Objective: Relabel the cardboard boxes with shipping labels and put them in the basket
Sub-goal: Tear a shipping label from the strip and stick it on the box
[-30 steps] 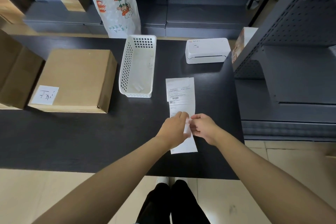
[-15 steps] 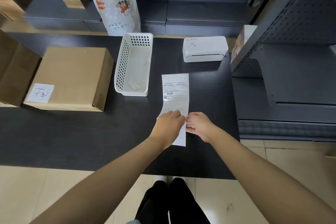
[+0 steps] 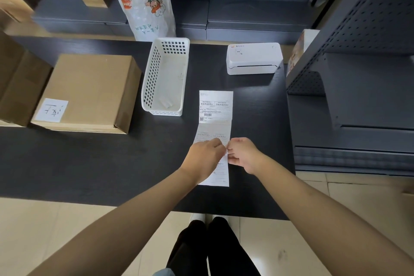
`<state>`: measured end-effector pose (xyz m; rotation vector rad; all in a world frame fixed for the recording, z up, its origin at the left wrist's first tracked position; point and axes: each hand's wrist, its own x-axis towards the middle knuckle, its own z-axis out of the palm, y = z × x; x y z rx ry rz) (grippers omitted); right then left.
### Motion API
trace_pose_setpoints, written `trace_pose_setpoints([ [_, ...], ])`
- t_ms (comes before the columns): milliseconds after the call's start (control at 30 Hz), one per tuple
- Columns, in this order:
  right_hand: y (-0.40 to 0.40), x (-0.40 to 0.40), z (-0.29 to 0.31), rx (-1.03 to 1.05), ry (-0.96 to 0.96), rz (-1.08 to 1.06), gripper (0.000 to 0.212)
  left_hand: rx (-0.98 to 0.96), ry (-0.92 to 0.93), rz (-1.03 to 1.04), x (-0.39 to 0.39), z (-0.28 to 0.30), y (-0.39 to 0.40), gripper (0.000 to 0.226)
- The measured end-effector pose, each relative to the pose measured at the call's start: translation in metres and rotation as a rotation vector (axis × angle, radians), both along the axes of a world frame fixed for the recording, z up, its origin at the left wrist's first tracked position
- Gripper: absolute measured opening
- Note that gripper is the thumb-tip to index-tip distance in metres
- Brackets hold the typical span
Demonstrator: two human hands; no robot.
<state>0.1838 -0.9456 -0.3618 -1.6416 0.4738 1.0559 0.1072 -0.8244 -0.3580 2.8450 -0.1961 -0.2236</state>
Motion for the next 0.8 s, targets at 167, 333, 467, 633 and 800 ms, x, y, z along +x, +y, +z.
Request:
trace_pose_setpoints([
  [167,0.000,-0.003,0.002,0.006,-0.009,0.002,0.020,-0.099,-0.007,0.088,-0.002,0.000,0.003,0.024],
  [333,-0.002,-0.004,0.003,0.020,-0.042,-0.025,0.013,-0.211,-0.006,0.183,-0.009,0.002,0.002,0.021],
  [467,-0.008,-0.003,0.012,0.111,-0.012,-0.038,0.020,-0.309,0.021,0.245,-0.012,0.004,0.006,0.031],
  [633,-0.019,-0.012,0.011,0.251,0.009,-0.004,0.034,-0.331,-0.050,0.304,-0.013,0.007,0.007,0.034],
  [800,-0.022,-0.017,0.012,0.139,-0.214,0.200,0.034,-0.403,0.031,0.329,-0.010,0.009,0.006,0.026],
])
